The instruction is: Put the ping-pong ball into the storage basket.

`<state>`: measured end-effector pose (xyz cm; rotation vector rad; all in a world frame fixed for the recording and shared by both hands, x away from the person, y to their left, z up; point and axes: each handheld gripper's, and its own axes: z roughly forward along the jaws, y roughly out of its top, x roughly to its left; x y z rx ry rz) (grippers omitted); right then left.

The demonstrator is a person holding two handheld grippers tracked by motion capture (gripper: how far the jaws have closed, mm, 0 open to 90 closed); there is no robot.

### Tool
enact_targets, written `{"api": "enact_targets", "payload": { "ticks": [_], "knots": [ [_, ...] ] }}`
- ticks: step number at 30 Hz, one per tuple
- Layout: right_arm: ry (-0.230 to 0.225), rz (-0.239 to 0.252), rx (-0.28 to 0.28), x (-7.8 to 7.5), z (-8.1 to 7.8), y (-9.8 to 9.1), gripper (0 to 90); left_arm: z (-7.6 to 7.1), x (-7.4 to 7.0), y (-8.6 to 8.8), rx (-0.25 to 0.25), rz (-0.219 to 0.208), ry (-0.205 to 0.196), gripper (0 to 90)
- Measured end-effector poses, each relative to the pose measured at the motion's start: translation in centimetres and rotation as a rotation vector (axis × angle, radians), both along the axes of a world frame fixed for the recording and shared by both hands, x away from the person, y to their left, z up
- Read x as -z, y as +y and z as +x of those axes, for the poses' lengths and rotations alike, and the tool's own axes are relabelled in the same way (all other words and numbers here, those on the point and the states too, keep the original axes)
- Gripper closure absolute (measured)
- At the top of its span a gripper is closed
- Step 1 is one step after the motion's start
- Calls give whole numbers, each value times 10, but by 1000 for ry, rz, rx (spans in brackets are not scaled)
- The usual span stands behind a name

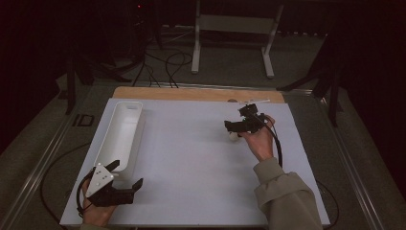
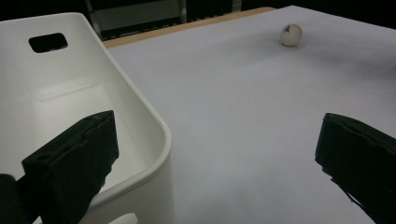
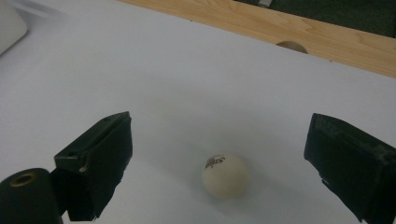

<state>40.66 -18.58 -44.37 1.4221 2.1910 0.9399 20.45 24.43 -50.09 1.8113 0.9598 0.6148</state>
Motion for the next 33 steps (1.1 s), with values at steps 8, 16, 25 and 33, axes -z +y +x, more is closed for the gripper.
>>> {"api": "enact_targets", "payload": {
  "ticks": [8, 16, 25, 33],
  "knots": [
    [8, 0, 8, 5, 3, 0, 77, 0, 0, 0, 0, -1, 0, 0],
    [15, 0, 7, 10, 6, 1, 77, 0, 0, 0, 1, -1, 0, 0],
    [27, 12, 7, 17, 8, 0, 77, 0, 0, 0, 1, -1, 0, 0],
    [34, 12, 12, 22, 10, -2, 77, 0, 0, 0, 0, -3, -1, 0]
  ]
}}
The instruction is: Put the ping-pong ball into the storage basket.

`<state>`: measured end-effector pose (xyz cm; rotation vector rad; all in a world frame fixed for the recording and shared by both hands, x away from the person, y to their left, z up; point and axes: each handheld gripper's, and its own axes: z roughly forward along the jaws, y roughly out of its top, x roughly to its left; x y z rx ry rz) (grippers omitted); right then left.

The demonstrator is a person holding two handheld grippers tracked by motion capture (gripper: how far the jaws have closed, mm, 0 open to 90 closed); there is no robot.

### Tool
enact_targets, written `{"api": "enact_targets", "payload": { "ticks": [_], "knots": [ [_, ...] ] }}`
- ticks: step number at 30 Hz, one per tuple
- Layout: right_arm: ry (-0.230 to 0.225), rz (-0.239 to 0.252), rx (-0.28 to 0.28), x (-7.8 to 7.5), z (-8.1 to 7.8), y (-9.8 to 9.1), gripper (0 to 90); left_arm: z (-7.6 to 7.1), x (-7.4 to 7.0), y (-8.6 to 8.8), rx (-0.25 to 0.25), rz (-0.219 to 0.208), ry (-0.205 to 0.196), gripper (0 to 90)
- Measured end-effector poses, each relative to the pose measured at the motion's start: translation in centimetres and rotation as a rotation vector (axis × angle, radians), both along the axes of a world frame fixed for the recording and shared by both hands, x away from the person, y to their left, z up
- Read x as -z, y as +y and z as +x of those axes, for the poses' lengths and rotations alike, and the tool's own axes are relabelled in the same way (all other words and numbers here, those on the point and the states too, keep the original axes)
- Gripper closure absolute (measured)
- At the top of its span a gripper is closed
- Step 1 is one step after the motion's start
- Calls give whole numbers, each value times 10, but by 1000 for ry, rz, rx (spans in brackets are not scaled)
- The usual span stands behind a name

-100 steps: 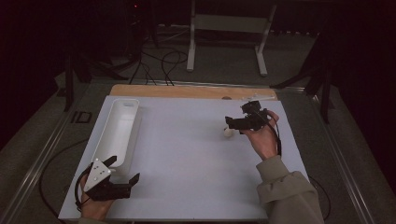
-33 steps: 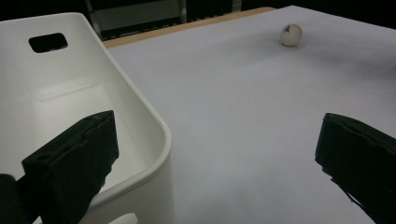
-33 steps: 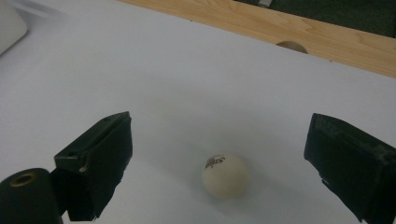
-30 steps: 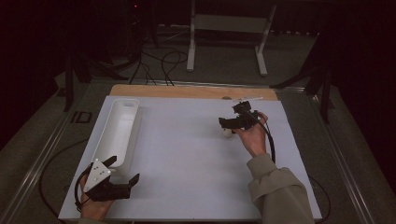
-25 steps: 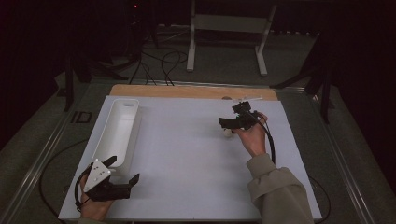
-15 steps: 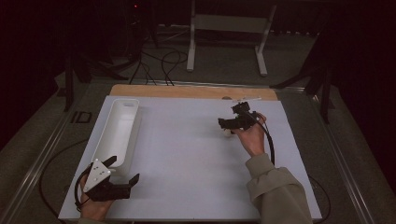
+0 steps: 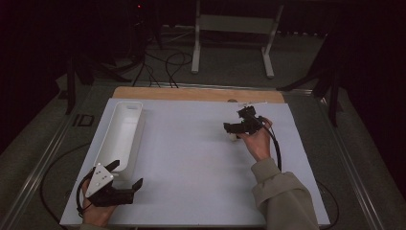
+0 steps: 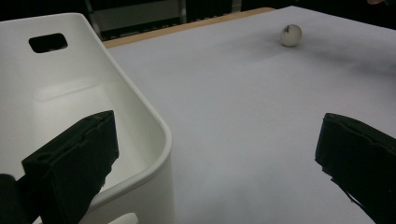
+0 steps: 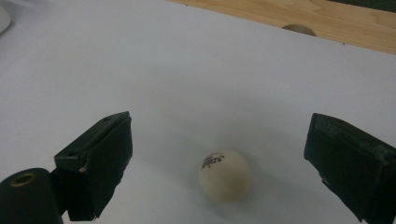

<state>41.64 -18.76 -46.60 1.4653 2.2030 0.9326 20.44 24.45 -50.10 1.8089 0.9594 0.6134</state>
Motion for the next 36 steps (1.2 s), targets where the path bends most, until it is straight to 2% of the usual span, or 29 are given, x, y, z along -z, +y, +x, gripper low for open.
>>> {"api": "enact_targets", "payload": {
  "ticks": [14, 20, 36],
  "knots": [
    [22, -7, -3, 10, 3, 1, 77, 0, 0, 0, 1, 0, 0, 0],
    [54, -13, 3, 16, 4, 0, 77, 0, 0, 0, 1, 0, 0, 0],
    [98, -21, -2, 23, 6, 1, 89, 0, 0, 0, 1, 0, 0, 0]
  ]
}}
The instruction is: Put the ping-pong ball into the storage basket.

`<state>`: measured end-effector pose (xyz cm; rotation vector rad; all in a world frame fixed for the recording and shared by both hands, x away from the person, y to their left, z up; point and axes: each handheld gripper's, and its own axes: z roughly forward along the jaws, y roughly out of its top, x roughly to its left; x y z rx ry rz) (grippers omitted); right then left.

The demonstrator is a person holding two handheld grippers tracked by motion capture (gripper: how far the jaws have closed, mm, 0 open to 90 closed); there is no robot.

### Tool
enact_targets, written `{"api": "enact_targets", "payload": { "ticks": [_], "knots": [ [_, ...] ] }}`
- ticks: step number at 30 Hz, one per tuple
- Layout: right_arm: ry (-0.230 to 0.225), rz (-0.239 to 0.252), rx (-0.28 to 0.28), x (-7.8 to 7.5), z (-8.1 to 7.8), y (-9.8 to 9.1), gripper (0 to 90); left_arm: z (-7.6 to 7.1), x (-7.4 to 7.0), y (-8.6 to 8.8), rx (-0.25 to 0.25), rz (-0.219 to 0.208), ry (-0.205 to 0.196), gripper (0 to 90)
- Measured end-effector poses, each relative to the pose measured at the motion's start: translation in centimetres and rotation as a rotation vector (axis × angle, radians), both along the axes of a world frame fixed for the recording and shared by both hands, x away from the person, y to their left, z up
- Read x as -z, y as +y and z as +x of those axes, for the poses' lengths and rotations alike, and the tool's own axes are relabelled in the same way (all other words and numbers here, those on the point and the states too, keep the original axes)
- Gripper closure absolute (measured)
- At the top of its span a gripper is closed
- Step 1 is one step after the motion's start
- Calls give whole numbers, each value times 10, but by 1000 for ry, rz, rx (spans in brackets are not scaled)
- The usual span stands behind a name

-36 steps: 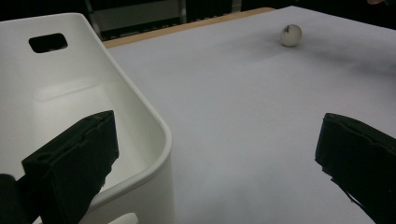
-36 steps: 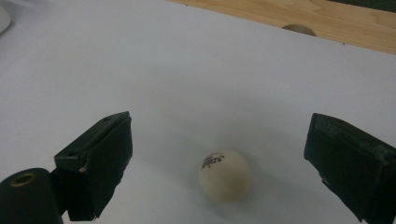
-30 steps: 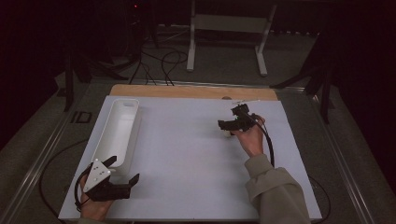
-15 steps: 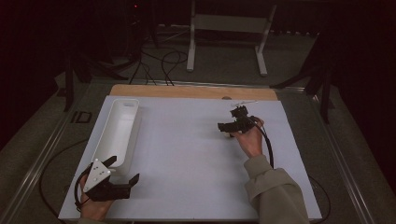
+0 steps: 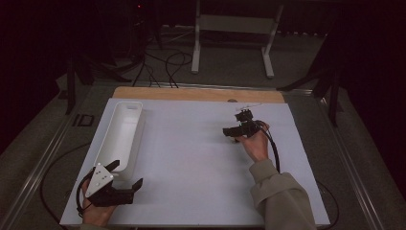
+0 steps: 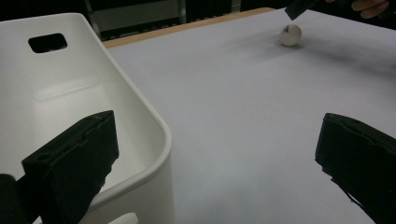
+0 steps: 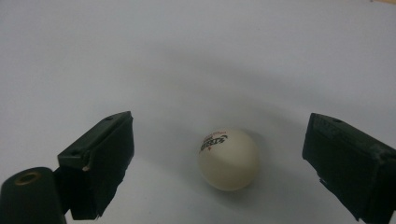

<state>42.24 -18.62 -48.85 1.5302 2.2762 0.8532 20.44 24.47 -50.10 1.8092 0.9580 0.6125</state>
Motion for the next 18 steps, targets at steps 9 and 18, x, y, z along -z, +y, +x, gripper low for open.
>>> {"api": "enact_targets", "payload": {
  "ticks": [9, 18],
  "knots": [
    [11, -4, 4, 3, 1, 0, 101, 0, 0, 0, 0, -1, 0, 0],
    [22, -16, 2, 6, 1, 1, 103, 0, 0, 0, 0, 0, 0, 0]
  ]
}}
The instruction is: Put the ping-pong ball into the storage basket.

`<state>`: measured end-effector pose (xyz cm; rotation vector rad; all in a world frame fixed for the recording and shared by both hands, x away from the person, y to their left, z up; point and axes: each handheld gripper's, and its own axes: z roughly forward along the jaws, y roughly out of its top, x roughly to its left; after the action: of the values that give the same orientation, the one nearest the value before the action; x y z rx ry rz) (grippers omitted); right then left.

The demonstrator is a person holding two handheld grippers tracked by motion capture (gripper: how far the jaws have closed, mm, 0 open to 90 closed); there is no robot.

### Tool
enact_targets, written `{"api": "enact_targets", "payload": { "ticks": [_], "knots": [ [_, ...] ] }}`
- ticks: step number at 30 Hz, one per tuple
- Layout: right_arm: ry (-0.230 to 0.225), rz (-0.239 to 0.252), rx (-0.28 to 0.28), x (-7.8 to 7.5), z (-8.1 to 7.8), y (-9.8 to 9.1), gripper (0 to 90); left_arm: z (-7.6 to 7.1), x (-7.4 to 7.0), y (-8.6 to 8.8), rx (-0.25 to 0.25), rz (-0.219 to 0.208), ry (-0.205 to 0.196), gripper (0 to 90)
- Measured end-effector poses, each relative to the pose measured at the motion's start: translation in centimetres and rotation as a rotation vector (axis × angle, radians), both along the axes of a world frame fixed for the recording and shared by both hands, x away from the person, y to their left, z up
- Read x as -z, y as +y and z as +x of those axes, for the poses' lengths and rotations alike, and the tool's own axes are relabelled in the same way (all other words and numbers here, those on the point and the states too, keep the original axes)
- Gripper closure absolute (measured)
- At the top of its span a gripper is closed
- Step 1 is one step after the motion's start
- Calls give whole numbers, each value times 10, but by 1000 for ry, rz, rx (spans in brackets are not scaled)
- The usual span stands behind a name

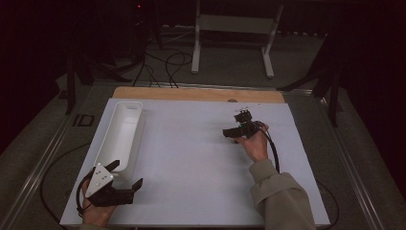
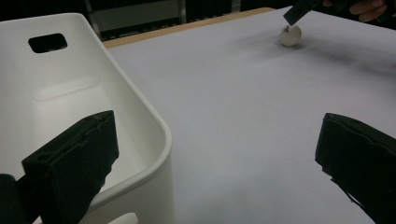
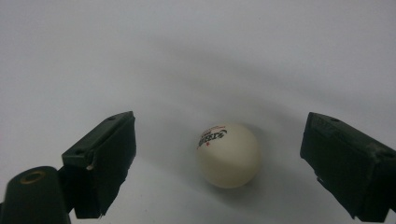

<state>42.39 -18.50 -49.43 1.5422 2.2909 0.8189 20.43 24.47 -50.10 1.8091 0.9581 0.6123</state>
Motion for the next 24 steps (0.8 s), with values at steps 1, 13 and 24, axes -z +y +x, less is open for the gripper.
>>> {"api": "enact_targets", "payload": {
  "ticks": [1, 13, 24],
  "knots": [
    [1, -3, -1, 0, 0, 0, 103, 0, 0, 0, 0, 0, 0, 0],
    [20, -29, 18, 3, 1, 2, 130, 0, 0, 0, 0, 0, 0, 0],
    [43, -56, 31, 7, 3, 2, 229, 0, 0, 0, 0, 0, 0, 0]
  ]
}}
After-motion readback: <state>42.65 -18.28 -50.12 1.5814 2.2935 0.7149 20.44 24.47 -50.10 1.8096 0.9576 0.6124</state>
